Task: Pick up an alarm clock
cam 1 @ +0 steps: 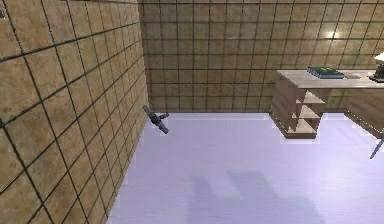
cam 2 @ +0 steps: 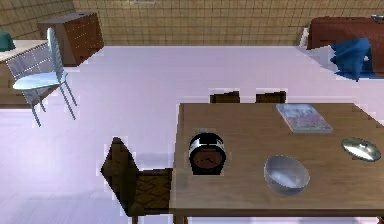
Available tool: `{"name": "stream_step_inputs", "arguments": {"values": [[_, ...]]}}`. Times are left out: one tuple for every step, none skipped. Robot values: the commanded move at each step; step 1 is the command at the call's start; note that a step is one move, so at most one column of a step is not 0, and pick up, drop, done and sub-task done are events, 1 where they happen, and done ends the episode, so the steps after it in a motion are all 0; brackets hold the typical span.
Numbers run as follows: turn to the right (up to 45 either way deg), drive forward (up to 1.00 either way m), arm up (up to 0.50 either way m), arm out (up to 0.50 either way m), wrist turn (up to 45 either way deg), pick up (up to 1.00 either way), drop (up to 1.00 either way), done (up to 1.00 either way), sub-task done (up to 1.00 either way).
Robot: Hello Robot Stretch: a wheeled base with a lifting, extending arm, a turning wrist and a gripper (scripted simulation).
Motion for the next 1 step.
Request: {"name": "stream_step_inputs", "arguments": {"values": [[0.0,0.00,0.50,0.00,0.0,0.00,0.00,0.00,0.00]]}}
